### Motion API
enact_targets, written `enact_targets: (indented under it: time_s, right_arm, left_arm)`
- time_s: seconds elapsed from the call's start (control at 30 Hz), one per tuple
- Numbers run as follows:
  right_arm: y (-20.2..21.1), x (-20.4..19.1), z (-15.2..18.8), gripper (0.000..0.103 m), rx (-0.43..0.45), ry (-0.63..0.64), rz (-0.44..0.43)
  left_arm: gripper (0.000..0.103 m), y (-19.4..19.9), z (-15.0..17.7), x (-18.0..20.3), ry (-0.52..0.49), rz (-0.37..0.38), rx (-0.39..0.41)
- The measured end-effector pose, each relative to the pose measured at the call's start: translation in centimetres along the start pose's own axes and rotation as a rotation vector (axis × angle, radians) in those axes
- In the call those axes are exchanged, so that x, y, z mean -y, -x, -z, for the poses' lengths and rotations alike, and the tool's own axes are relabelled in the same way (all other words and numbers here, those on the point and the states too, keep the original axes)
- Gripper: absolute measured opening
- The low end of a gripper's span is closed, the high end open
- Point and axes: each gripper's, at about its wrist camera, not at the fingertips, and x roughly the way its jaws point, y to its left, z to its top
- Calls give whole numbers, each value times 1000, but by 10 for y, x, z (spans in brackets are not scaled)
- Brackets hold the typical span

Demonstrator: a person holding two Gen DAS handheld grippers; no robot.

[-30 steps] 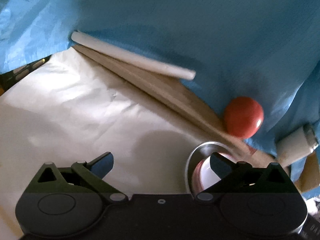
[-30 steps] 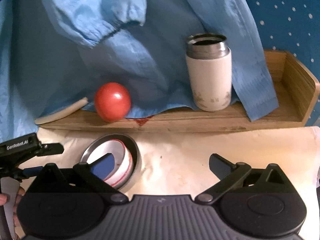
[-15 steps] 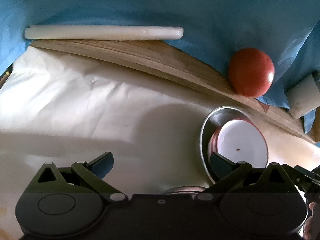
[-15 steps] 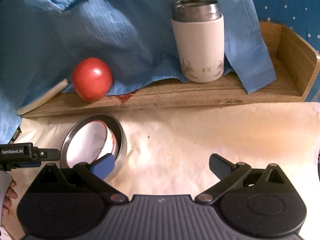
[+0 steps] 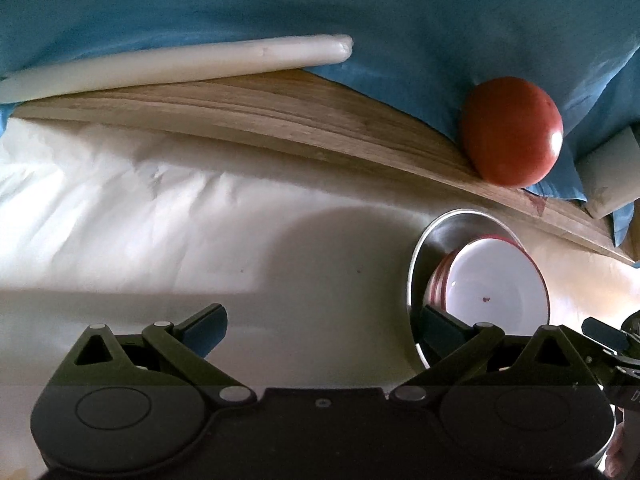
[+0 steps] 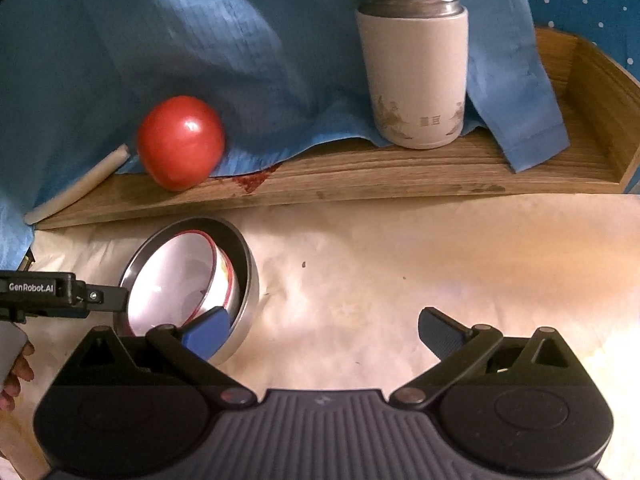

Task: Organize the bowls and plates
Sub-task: 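Move both grippers to the rim of the large steel bowl, then close both grippers on the rim of the steel bowl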

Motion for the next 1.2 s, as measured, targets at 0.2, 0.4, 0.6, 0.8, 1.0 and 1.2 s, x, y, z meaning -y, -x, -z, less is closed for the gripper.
enact_targets:
  time_s: [0.2,0.4,0.6,0.8,1.0,1.2]
  right_arm:
    - [-10,-7,-1,103,-23,9,12]
    - [-15,-10,-4,103,-43,14,28]
    - [-23,-12,-9,103,-69,5,41]
    - [-31,-11,-12,103,-99,-14,45]
    - [-36,-9,-12,103,-108,-18,46]
    - [-40,-7,-10,102,-110,-31,37]
  left_arm:
    - [102,-8,-7,3,-34,-30,-33]
    - [102,-14,-13,5,-45,-43,-60]
    - [102,-19,-16,15,-65,-60,-79]
    - [102,-25,-16,22,-67,-63,-80]
    - [102,-28,-11,21,-63,-61,-73]
    - [102,-24,-4,20,-70,-59,-51]
